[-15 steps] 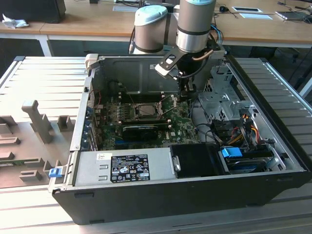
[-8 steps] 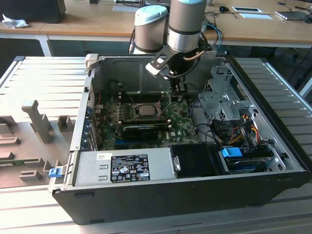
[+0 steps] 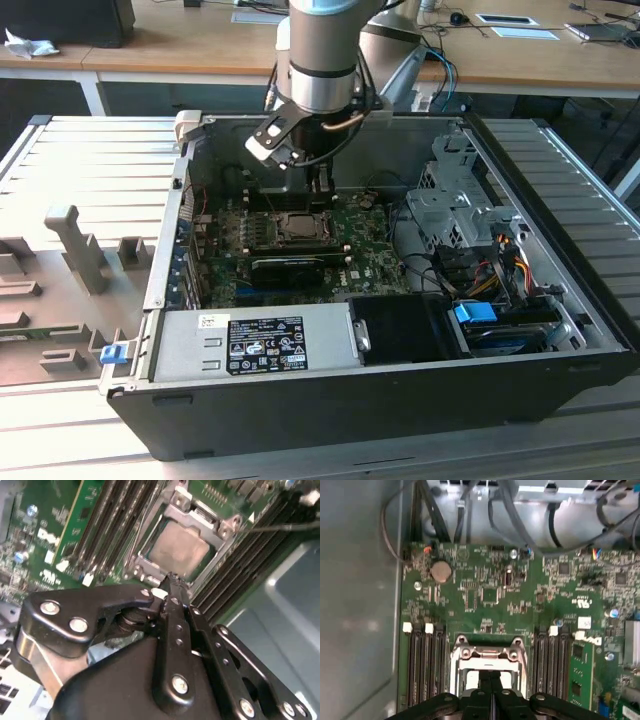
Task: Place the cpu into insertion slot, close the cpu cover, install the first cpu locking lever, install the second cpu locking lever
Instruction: 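Close the cpu cover, then install the first cpu locking lever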
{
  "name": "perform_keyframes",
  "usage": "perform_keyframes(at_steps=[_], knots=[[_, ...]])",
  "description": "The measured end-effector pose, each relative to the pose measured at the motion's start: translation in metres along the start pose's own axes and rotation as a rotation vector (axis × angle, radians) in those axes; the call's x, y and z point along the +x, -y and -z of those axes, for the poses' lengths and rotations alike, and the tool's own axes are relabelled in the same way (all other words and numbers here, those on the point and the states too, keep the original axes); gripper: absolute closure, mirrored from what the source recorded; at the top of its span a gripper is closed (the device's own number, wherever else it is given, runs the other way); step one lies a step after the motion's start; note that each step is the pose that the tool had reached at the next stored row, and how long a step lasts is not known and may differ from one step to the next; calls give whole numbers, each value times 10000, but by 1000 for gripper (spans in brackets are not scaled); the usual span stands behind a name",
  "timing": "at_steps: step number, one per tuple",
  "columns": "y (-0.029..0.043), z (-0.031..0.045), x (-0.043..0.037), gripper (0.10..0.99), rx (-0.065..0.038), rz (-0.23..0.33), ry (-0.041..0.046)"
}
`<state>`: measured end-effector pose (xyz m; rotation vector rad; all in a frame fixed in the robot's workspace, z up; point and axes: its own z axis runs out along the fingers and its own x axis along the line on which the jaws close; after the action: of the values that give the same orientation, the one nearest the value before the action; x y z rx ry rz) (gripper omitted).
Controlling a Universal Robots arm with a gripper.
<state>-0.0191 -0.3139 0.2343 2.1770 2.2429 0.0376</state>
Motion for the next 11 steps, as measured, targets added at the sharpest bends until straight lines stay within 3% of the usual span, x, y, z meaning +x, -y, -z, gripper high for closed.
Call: perform_keyframes(at_steps=[3, 11], knots=[[32, -52, 1, 980, 0, 50, -3], [129, -49, 4, 980, 1, 68, 0]])
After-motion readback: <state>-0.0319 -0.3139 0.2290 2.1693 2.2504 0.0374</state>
